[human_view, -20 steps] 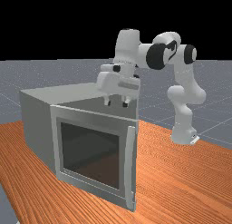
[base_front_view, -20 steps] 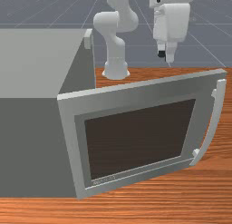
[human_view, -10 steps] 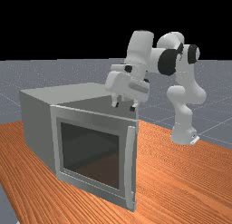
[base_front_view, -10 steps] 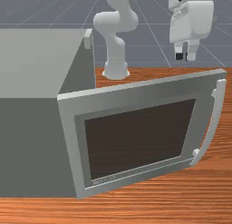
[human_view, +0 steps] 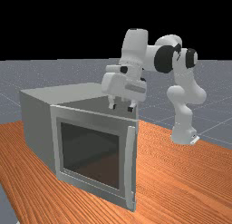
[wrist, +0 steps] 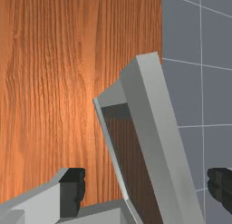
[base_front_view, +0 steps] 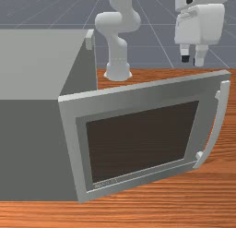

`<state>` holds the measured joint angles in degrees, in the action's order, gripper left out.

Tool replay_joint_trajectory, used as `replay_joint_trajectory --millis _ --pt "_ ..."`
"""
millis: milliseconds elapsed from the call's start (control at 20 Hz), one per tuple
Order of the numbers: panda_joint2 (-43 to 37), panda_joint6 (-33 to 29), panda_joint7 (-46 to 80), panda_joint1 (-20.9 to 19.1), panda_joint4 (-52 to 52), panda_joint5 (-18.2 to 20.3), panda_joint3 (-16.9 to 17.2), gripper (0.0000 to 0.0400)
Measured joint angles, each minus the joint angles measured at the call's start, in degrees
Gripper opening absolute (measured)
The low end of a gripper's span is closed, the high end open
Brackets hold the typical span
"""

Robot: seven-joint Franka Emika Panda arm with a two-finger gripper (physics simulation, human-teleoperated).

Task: Close the microwave

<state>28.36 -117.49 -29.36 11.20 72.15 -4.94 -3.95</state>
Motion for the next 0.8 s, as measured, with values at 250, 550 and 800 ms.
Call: replay_joint_trajectory --millis 250,550,800 --pt "1.3 -1.4 0.4 -0.2 1.2 0.3 0.0 0.0396" --pt "-0.3 -6.8 1.7 0.5 5.1 -1.4 0.7 0.0397" --pt "0.5 -7.3 4.5 2.0 4.1 -1.7 0.6 0.0400"
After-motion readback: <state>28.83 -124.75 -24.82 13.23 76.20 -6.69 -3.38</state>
